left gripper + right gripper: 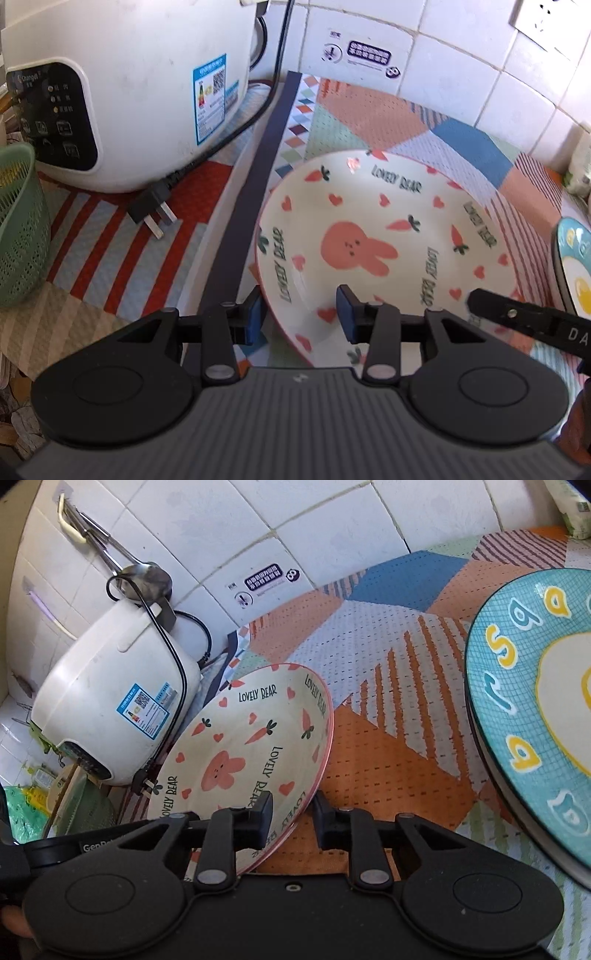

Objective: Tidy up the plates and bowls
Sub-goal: 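Lift the pink bunny plate with both grippers toward the plate stack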

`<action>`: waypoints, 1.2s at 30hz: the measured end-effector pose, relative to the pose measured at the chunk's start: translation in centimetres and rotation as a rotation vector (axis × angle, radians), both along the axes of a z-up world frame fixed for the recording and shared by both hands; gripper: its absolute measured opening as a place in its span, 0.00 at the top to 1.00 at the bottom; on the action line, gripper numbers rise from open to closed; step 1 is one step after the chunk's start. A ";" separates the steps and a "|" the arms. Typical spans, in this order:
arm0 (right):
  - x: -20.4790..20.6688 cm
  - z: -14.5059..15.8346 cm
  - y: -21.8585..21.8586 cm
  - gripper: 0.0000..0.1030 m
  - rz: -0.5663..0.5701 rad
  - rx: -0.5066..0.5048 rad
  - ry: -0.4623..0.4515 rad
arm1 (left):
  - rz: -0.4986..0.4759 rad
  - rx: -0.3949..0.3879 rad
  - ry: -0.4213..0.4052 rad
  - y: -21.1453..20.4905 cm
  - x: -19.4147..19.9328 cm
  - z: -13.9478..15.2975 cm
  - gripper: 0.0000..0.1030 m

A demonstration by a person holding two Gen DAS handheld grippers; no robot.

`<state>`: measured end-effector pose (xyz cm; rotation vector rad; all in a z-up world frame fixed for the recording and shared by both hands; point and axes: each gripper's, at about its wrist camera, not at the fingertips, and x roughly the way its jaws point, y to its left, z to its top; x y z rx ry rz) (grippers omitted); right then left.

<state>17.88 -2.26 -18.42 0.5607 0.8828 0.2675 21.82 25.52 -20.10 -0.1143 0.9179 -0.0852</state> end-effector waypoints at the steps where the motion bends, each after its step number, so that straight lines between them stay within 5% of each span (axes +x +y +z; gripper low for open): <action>1: 0.0 0.1 -0.1 0.72 -0.013 -0.023 -0.016 | 0.003 0.012 -0.003 -0.2 0.1 0.0 0.64; 6: 1.0 -0.4 -0.7 0.73 -0.035 -0.031 -0.066 | 0.022 0.004 0.006 0.1 0.7 0.1 0.69; 9: 1.5 -0.3 0.2 0.82 0.034 -0.113 -0.114 | 0.034 -0.001 0.005 0.1 0.6 0.0 0.69; 12: 1.6 -0.4 -0.3 0.84 0.034 -0.071 -0.098 | 0.041 0.003 0.012 0.0 0.6 0.1 0.70; 15: 1.8 0.3 0.4 0.81 0.111 -0.167 -0.121 | 0.036 0.035 0.009 -0.4 0.5 0.5 0.70; 24: 0.8 0.1 -0.6 0.78 0.210 -0.137 -0.154 | 0.028 0.044 0.003 -0.7 -0.6 1.9 0.70; 36: -2.2 2.2 -3.6 0.78 0.173 -0.093 -0.147 | -0.024 0.069 -0.048 -4.4 -3.3 6.0 0.70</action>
